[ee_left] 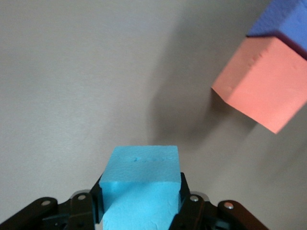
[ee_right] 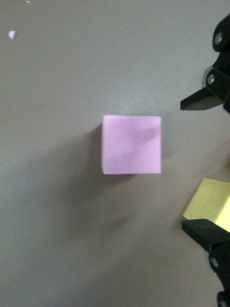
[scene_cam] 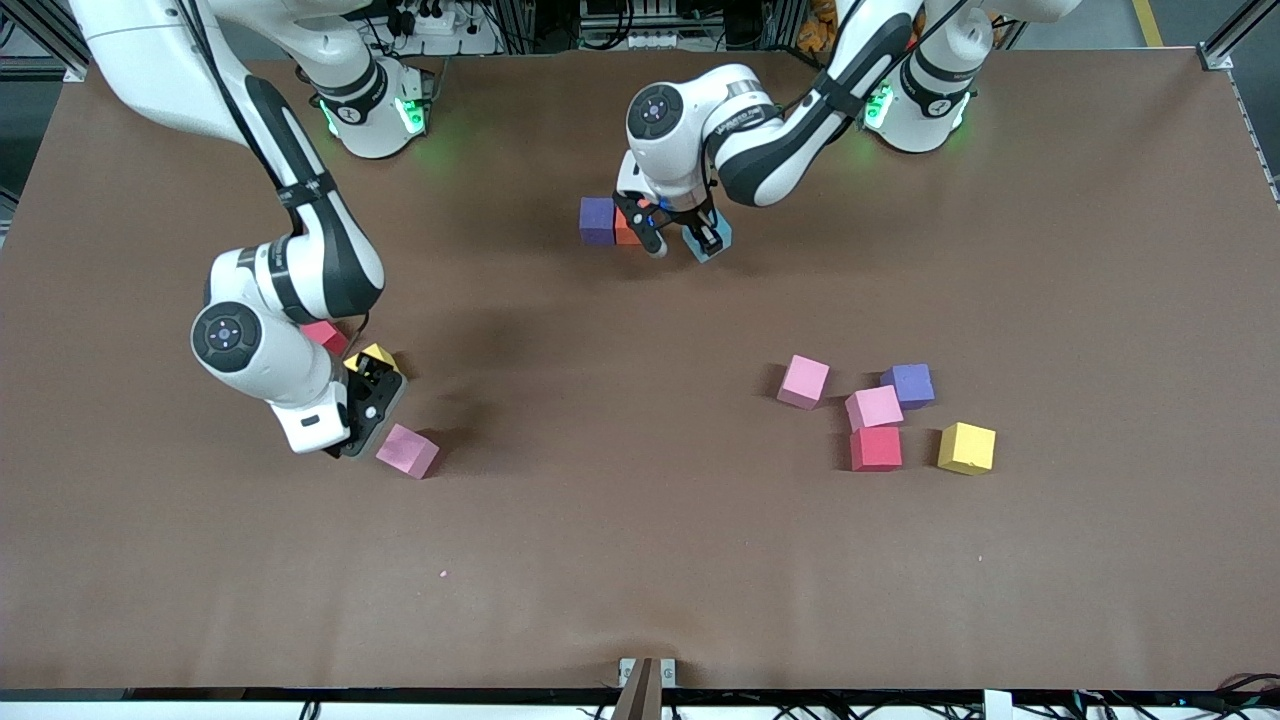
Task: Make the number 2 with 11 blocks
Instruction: 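Place the cyan cube beside the orange cube while the right gripper grasps pink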
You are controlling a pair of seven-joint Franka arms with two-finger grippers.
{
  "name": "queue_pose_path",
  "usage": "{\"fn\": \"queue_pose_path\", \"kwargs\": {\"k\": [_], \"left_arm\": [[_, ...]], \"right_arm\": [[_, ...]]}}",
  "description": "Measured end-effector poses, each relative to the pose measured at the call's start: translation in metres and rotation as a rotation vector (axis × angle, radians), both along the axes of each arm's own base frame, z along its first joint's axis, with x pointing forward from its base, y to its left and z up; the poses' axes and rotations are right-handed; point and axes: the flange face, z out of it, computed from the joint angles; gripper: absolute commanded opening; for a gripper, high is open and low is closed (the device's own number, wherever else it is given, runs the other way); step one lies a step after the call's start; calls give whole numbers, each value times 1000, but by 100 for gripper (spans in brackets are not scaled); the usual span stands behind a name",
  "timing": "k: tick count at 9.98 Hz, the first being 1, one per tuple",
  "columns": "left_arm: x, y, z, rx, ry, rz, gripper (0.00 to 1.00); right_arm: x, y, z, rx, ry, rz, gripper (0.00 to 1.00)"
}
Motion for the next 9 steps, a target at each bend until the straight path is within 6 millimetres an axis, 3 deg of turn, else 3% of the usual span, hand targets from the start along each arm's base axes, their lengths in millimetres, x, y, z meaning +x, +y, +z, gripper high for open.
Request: {"fn": "queue_pose_path", "kwargs": {"k": [5, 9], "left_arm": [[-16, -6, -8, -83, 7, -286, 54], [-36, -1, -25, -114, 23, -367, 54]], "right_arm": [[10, 11, -48, 8, 41, 10, 100], [15, 9, -44, 11, 28, 20, 100]]}}
